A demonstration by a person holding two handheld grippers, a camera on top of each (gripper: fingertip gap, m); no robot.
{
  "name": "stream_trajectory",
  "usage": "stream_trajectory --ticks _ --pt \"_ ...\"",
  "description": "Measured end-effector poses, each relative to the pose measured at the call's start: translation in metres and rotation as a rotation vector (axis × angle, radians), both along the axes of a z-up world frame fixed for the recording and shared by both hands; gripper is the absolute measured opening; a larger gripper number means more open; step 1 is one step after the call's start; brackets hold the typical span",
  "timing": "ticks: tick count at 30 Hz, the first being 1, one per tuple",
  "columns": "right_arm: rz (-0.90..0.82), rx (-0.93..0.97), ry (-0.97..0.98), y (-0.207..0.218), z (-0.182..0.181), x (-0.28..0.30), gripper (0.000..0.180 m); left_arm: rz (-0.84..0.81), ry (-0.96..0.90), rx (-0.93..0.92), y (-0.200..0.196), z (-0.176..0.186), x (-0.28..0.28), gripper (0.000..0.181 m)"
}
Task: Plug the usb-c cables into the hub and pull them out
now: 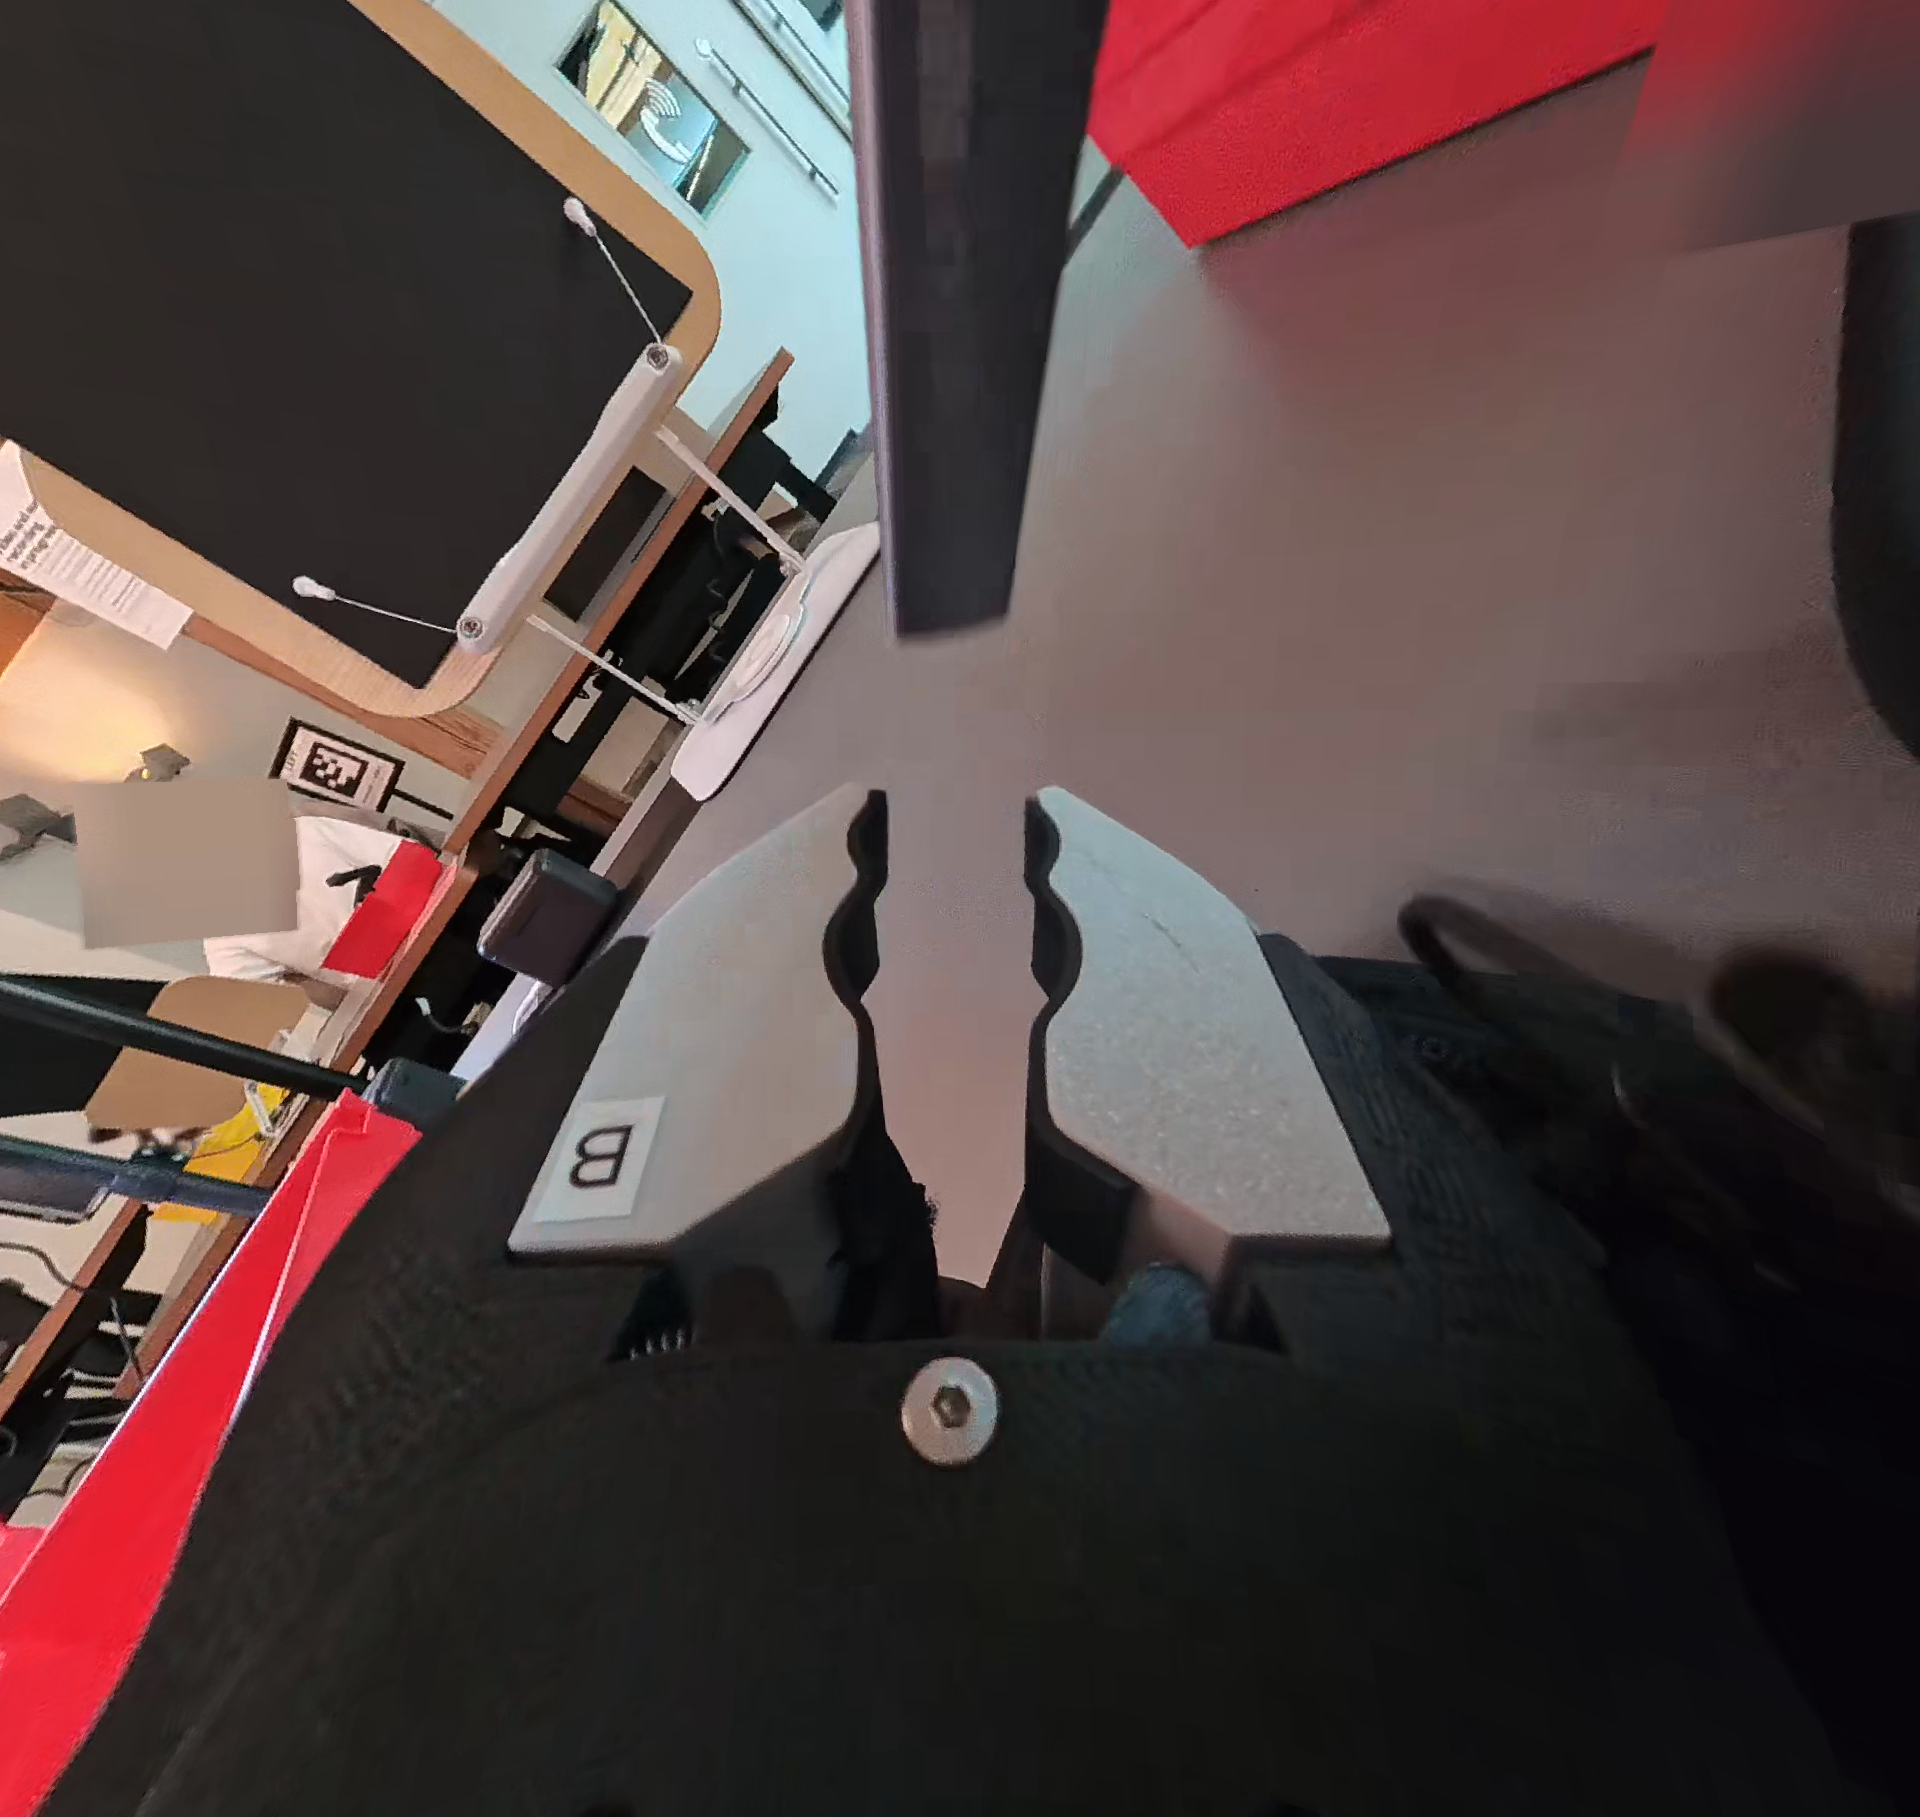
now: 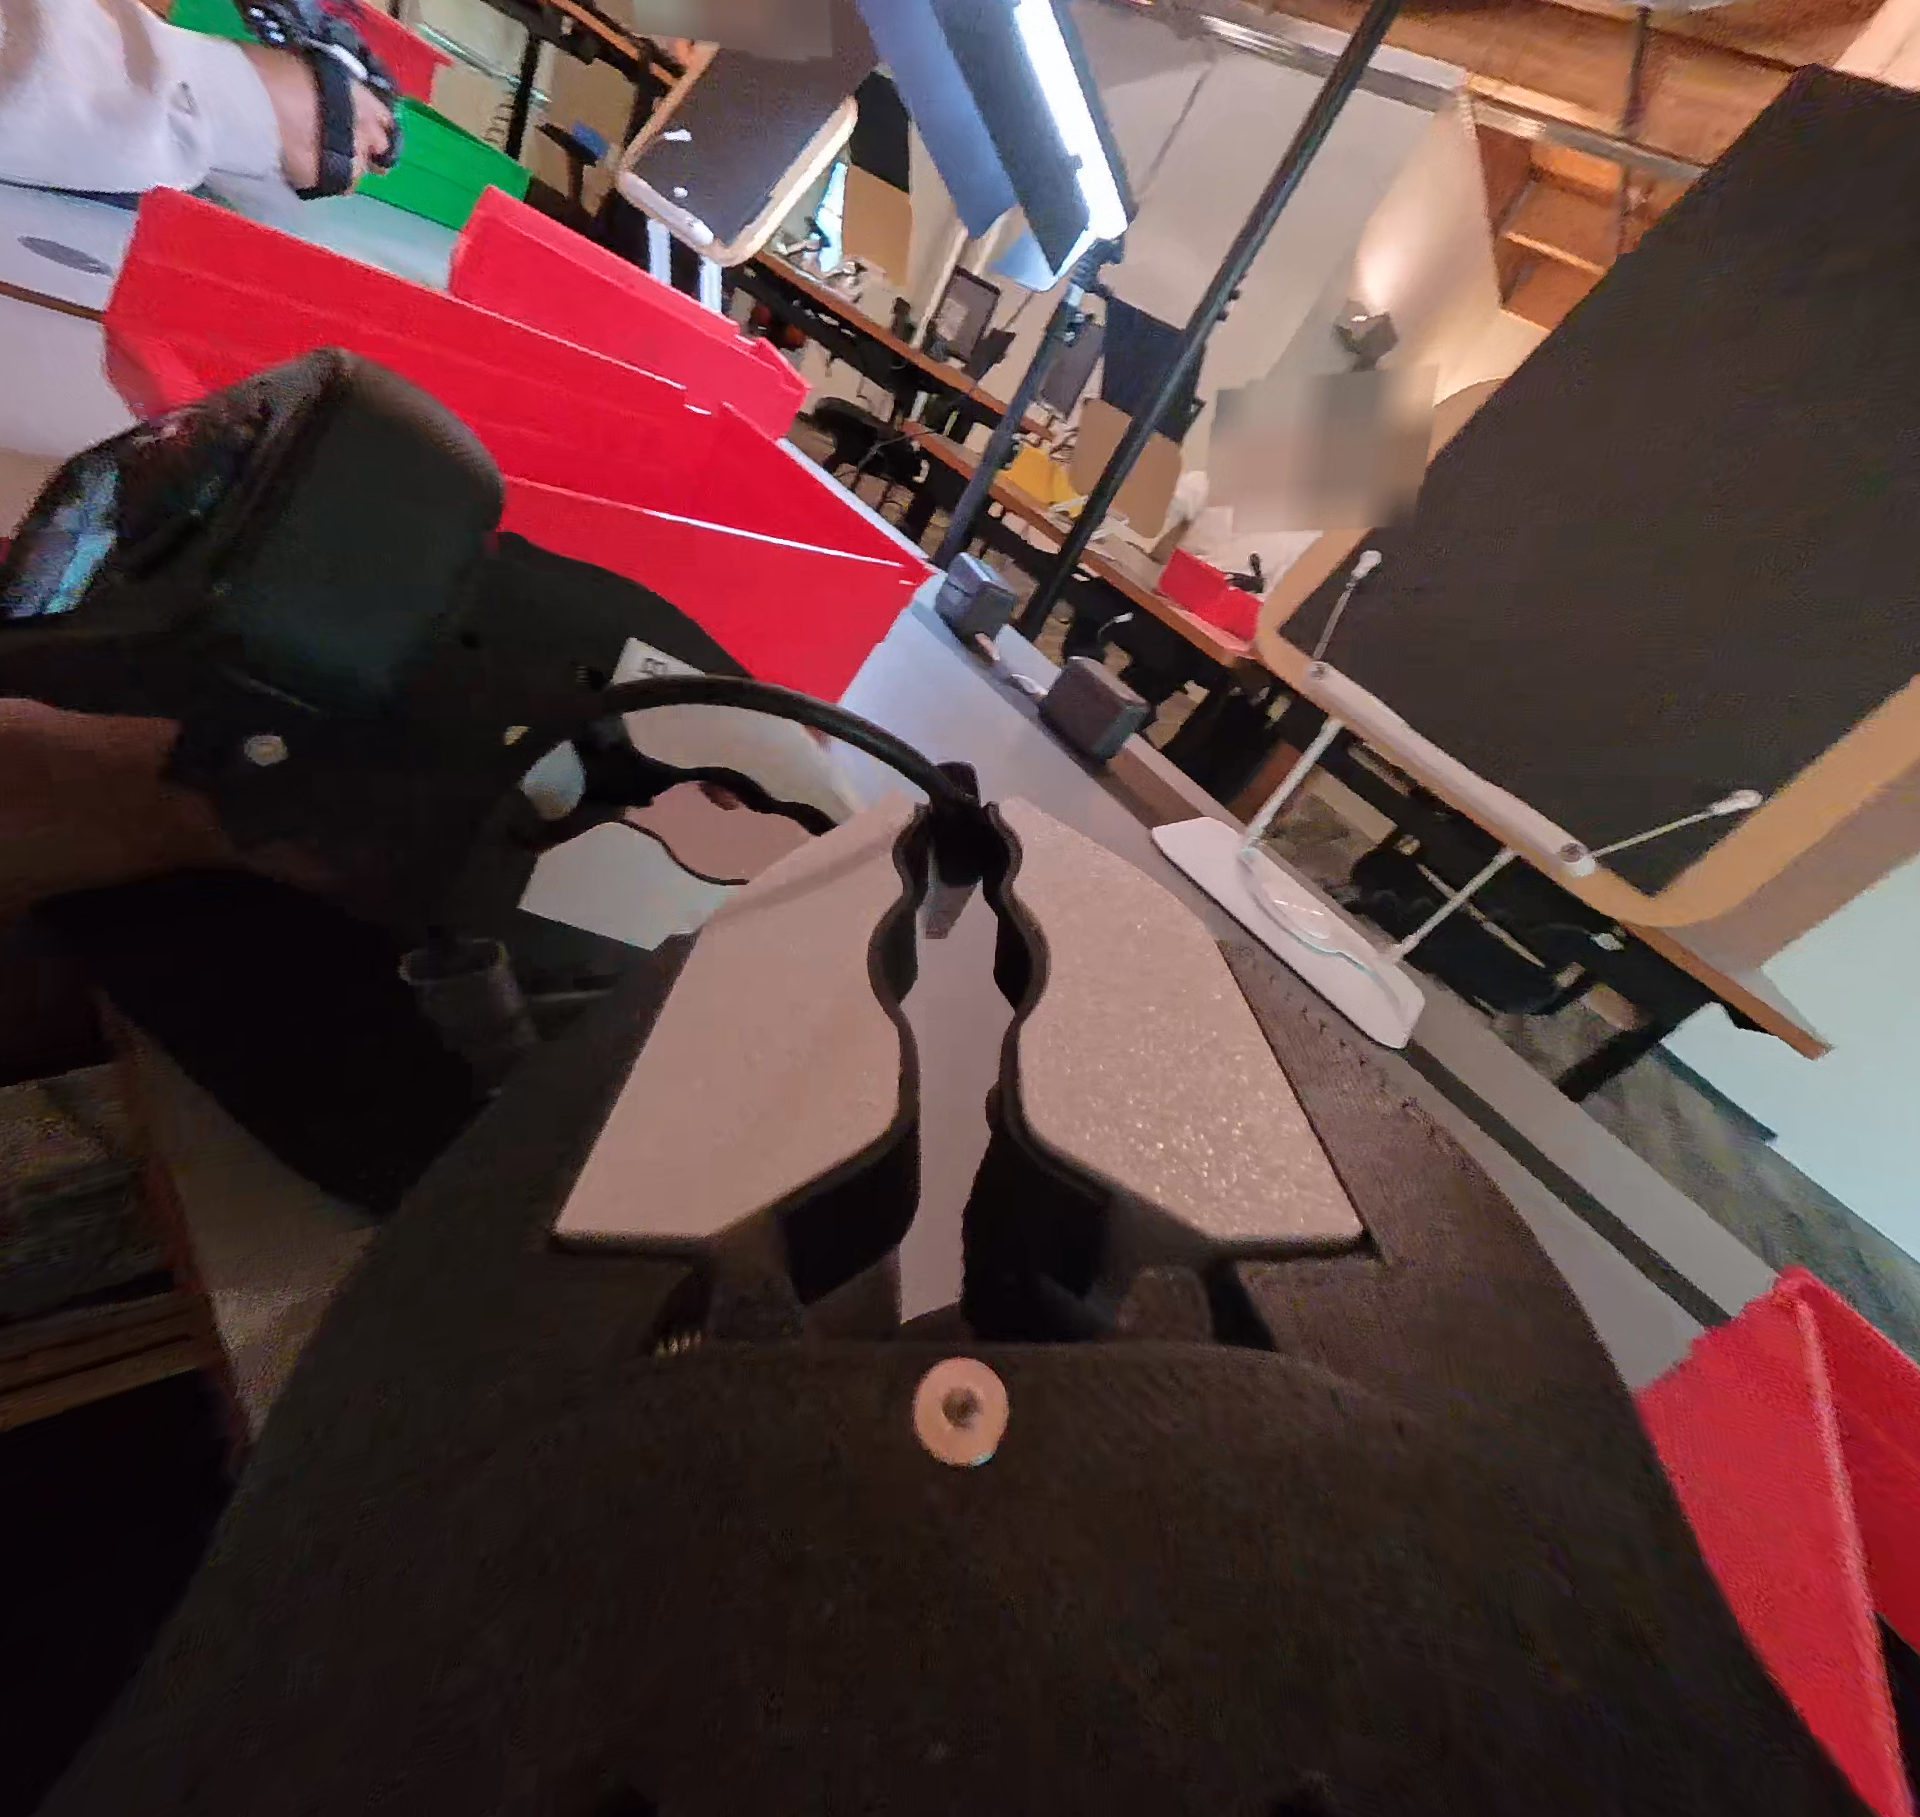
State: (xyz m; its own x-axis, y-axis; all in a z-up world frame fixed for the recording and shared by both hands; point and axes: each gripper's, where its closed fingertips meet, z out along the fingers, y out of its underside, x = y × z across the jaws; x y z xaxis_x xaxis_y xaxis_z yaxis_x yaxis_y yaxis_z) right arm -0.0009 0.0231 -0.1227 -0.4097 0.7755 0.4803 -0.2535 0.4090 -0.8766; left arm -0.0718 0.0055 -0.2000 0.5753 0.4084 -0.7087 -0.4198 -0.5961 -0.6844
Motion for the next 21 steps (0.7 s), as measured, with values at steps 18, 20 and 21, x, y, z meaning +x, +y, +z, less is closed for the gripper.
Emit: stream_trajectory --ticks 18,20,21 --pt "-0.762 -0.224 0.159 0.242 0.145 -0.03 0.009 0.033 0.009 0.01 -0.002 0.001 -0.004 0.024" --pt "-0.89 -0.228 0.15 0.282 0.147 -0.036 0.009 0.035 0.011 0.011 -0.002 0.001 -0.004 0.024" --pt "-0.946 -0.227 0.132 0.3 0.145 -0.039 0.009 0.035 0.011 0.011 -0.002 0.001 -0.004 0.024"
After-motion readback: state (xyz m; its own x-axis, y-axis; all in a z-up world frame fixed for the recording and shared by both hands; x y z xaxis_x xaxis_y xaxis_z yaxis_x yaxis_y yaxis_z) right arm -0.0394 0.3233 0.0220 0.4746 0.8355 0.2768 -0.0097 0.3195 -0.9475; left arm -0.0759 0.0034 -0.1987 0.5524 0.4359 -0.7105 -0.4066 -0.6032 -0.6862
